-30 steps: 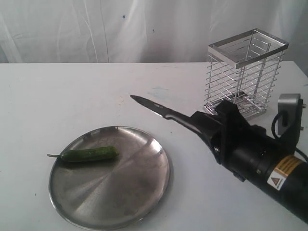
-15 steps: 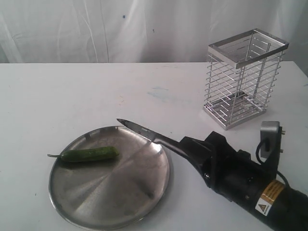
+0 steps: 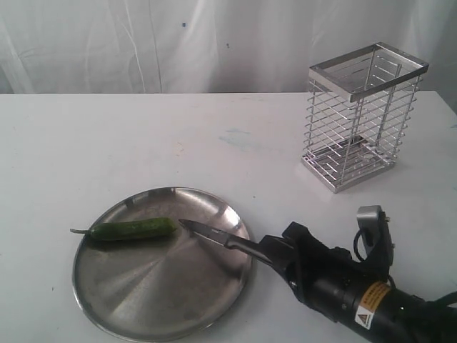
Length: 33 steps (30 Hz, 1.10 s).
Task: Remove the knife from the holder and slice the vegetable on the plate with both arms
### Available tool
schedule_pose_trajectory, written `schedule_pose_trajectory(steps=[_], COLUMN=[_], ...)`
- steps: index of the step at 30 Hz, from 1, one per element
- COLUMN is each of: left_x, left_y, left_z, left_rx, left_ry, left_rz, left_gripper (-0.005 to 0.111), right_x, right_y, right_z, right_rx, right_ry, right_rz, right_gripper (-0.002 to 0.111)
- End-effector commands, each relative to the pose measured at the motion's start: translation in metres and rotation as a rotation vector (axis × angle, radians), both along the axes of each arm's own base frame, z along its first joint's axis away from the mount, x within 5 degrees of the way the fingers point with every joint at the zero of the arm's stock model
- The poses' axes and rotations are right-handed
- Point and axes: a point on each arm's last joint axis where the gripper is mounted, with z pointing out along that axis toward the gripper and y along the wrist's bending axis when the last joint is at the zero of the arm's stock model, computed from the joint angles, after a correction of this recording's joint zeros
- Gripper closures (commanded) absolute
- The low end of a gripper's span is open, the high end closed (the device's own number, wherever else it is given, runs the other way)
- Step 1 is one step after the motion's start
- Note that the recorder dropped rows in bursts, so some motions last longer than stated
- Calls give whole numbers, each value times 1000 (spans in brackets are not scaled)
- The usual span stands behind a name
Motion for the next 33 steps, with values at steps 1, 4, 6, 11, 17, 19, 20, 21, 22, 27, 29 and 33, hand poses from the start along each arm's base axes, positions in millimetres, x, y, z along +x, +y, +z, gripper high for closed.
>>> schedule_pose_trajectory(steps=[1, 4, 6, 11, 17, 19, 20, 21, 22, 27, 29, 33], left_x=[0, 0, 0, 0, 0, 0, 0, 0, 0, 0, 0, 0], left_y=[-1, -1, -1, -1, -1, -1, -1, -1, -1, -1, -1, -1], left_z=[-2, -2, -2, -2, -2, -2, -2, -2, -2, -2, -2, -2], left_rx=[-16, -16, -16, -16, -16, -16, -16, -16, -16, -16, -16, -16], left_ry=[8, 8, 8, 8, 8, 8, 8, 8, 8, 8, 8, 8], left_rz=[2, 2, 2, 2, 2, 2, 2, 2, 2, 2, 2, 2], left_gripper=[107, 107, 107, 107, 107, 107, 107, 107, 107, 107, 107, 107], right_x=[10, 15, 15, 14, 10, 10, 9, 9, 9, 7, 7, 9], right_y=[11, 19, 23, 25, 27, 27, 26, 26, 25, 23, 22, 21], right_z=[-1, -1, -3, -11, -13, -14, -15, -17, -18, -26, -26, -18], right_rx=[-1, 5, 5, -6, -2, 5, -3, -14, -29, -98, -102, -153], right_ry=[-29, -41, -40, -15, 25, 53, 63, 72, 84, 143, 142, 52], right_rz=[42, 80, 112, 143, 179, 172, 169, 169, 168, 164, 166, 182], right_gripper=[108, 108, 108, 108, 86, 77, 72, 69, 66, 57, 57, 53])
